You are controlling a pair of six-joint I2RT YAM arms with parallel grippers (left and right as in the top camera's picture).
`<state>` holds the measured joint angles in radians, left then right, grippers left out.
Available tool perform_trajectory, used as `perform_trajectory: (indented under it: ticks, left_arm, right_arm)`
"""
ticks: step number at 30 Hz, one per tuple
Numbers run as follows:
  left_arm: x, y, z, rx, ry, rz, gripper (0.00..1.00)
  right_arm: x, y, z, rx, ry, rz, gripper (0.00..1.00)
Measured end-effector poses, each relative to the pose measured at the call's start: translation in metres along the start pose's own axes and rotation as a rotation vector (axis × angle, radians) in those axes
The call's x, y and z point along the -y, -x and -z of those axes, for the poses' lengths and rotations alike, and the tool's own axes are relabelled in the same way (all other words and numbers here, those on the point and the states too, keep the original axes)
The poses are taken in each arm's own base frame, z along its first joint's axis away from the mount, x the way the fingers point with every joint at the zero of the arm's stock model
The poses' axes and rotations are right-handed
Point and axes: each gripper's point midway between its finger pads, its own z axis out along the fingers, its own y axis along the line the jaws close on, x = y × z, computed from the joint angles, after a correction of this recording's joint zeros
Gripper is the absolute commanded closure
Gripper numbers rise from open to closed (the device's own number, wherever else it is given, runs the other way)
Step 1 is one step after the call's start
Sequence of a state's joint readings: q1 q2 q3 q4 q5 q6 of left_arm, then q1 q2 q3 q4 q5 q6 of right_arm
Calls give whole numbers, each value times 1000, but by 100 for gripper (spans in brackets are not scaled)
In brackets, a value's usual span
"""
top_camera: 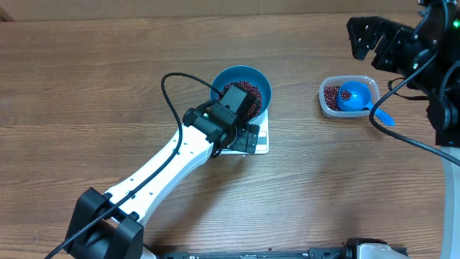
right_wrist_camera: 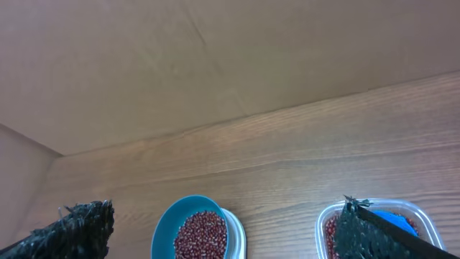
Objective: Scoop item into bowl and weigh 150g on scale
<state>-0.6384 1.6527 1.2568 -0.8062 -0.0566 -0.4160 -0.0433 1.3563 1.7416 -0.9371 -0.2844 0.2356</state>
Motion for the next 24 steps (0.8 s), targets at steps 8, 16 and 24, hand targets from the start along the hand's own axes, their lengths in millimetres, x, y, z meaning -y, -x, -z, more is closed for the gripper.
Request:
perform_trajectory:
  ticks: [8, 16, 24]
  left_arm:
    - [0, 0, 0, 0, 0, 0, 0]
    - [0, 0, 0, 1, 0, 0, 1]
    - [0, 0, 0, 0, -1, 0, 0]
  right_arm:
    - [38, -78, -42, -215, -68, -71, 0]
    - [97, -236, -67, -591, -187, -195, 0]
    - [150, -332, -93, -483, -234, -145, 0]
